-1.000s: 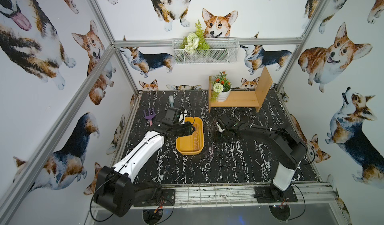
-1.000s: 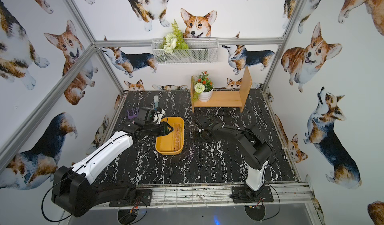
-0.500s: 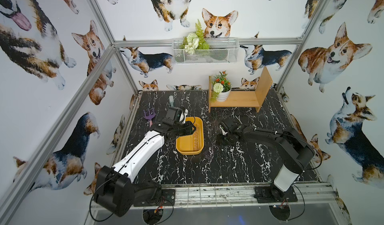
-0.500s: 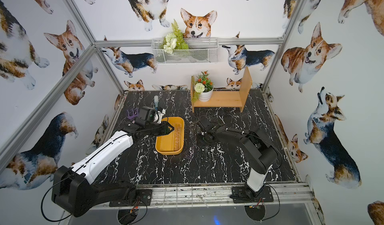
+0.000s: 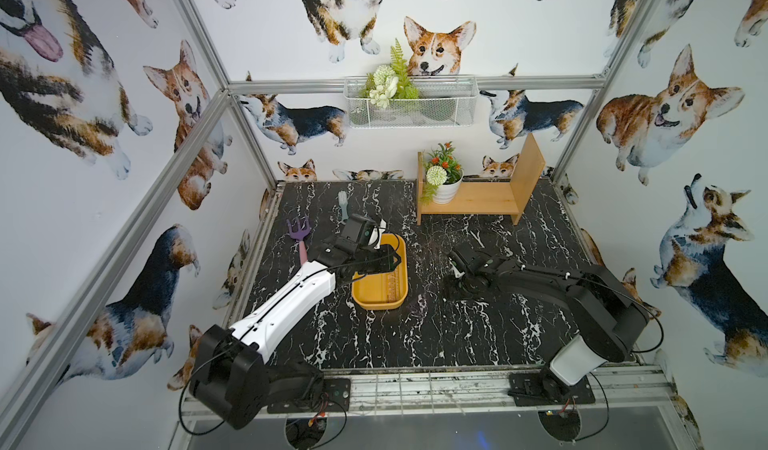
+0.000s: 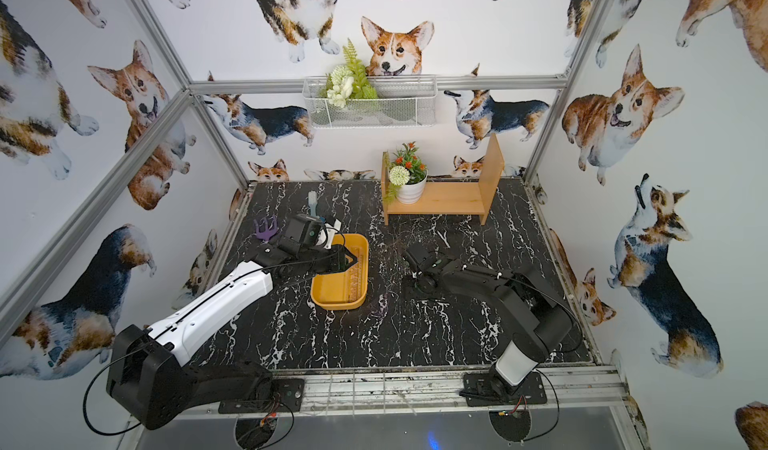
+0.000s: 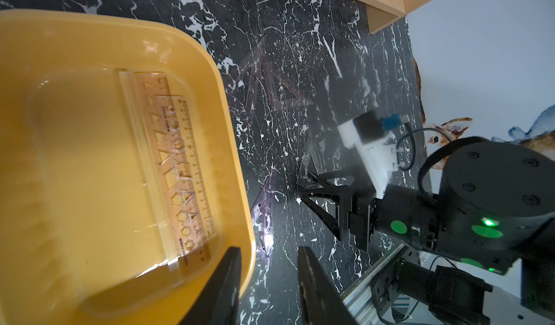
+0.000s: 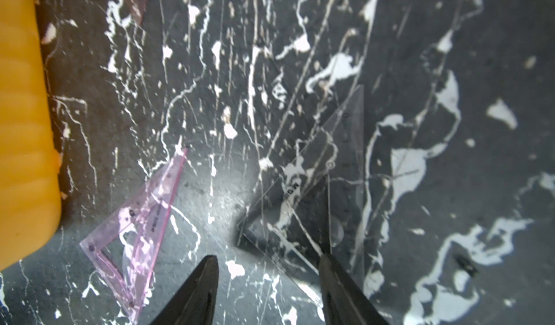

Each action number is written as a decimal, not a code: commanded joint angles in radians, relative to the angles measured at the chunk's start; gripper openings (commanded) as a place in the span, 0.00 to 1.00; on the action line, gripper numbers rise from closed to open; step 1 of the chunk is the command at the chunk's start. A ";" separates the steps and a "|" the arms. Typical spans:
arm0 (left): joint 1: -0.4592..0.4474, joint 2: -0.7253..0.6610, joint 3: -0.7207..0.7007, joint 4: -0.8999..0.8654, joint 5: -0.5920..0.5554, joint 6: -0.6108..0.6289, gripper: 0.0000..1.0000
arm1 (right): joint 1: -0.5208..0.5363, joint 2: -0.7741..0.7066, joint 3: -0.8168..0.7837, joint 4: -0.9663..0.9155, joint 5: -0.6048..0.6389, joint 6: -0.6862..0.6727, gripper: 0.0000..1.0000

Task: Put the scattered rulers into the storage box
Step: Move the ruler to the center of the board, then adjust the storage box at the center of the board.

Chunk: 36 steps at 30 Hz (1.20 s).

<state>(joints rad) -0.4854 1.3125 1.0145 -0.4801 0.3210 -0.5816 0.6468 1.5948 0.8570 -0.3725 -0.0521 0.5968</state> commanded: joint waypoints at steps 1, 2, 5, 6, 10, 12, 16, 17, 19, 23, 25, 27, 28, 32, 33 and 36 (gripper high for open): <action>-0.027 0.012 0.016 0.036 -0.014 -0.017 0.38 | -0.001 -0.036 -0.025 -0.021 0.021 0.017 0.59; -0.039 0.017 0.019 0.040 -0.017 -0.022 0.38 | -0.001 -0.047 -0.033 -0.023 0.022 0.022 0.59; -0.074 0.035 0.024 0.060 -0.025 -0.036 0.38 | -0.001 -0.082 -0.064 -0.025 0.022 0.038 0.60; -0.085 0.042 0.027 0.065 -0.026 -0.041 0.38 | -0.001 -0.092 -0.072 -0.026 0.022 0.042 0.60; -0.136 0.079 0.036 0.098 -0.031 -0.062 0.38 | -0.001 -0.141 -0.113 -0.029 0.021 0.064 0.60; -0.155 0.099 0.036 0.120 -0.028 -0.077 0.37 | -0.001 -0.160 -0.129 -0.031 0.023 0.071 0.60; -0.195 0.137 0.047 0.164 -0.023 -0.105 0.37 | -0.001 -0.195 -0.135 -0.039 0.027 0.071 0.59; -0.204 0.148 0.050 0.179 -0.018 -0.113 0.37 | -0.001 -0.199 -0.127 -0.048 0.036 0.063 0.59; -0.219 0.172 0.057 0.205 -0.007 -0.132 0.37 | -0.001 -0.197 -0.099 -0.081 0.065 0.044 0.57; -0.244 0.224 0.060 0.253 0.003 -0.166 0.37 | -0.018 -0.166 -0.025 -0.167 0.123 0.003 0.51; -0.252 0.253 0.066 0.257 -0.006 -0.169 0.37 | -0.035 -0.152 0.000 -0.200 0.146 -0.020 0.47; -0.254 0.286 0.071 0.257 -0.010 -0.175 0.37 | -0.058 -0.140 0.016 -0.213 0.146 -0.042 0.46; -0.254 0.304 0.074 0.257 -0.011 -0.175 0.36 | -0.074 -0.136 0.021 -0.213 0.141 -0.054 0.45; -0.252 0.370 0.086 0.237 -0.056 -0.163 0.35 | -0.105 -0.129 0.031 -0.203 0.123 -0.078 0.46; -0.251 0.383 0.087 0.233 -0.065 -0.158 0.35 | -0.106 -0.124 0.033 -0.201 0.121 -0.080 0.46; -0.241 0.410 0.075 0.226 -0.084 -0.149 0.34 | -0.106 -0.101 0.041 -0.191 0.114 -0.083 0.49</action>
<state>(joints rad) -0.7361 1.7046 1.0939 -0.2493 0.2703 -0.7452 0.5411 1.4784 0.8879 -0.5533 0.0654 0.5388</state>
